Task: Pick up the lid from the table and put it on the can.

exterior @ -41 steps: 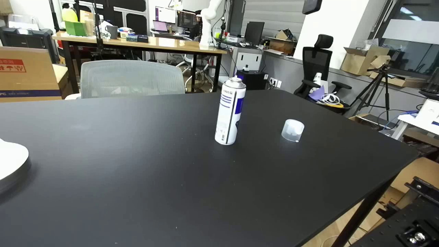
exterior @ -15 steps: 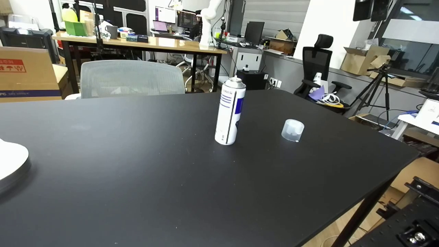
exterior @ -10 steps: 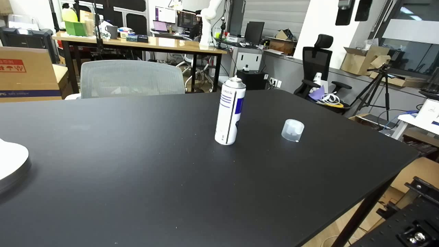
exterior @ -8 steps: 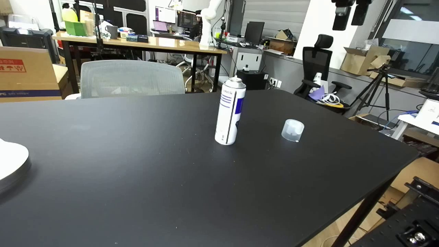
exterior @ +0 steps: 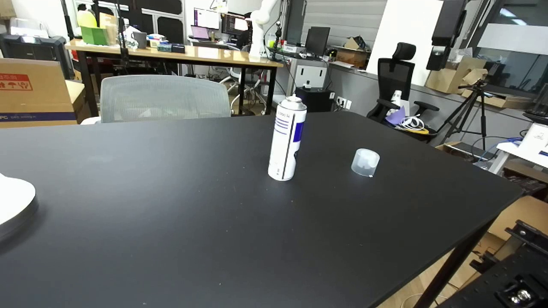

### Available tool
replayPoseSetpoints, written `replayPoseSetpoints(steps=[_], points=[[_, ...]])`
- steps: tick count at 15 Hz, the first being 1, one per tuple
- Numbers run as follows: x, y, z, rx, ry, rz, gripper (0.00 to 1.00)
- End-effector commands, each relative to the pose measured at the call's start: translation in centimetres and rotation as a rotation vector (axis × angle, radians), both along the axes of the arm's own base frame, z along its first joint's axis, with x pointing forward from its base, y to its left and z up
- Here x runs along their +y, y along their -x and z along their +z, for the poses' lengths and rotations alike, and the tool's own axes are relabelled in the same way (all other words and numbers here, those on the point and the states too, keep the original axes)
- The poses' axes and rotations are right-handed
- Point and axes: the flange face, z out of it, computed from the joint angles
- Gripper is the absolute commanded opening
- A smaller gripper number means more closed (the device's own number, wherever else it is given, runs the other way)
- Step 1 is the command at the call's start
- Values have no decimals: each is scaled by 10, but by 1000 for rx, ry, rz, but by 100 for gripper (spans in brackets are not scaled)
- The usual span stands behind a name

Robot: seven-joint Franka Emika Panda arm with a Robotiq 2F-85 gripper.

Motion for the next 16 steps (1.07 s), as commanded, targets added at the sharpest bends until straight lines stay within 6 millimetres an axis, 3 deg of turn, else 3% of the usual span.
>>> replayPoseSetpoints(steps=[1,9,16], points=[[-4,-3,-3,11,-1,-2,100],[-4,-7,-4,18,-5,-1,100],[-15,-4,-57,-129,43,-34,100]])
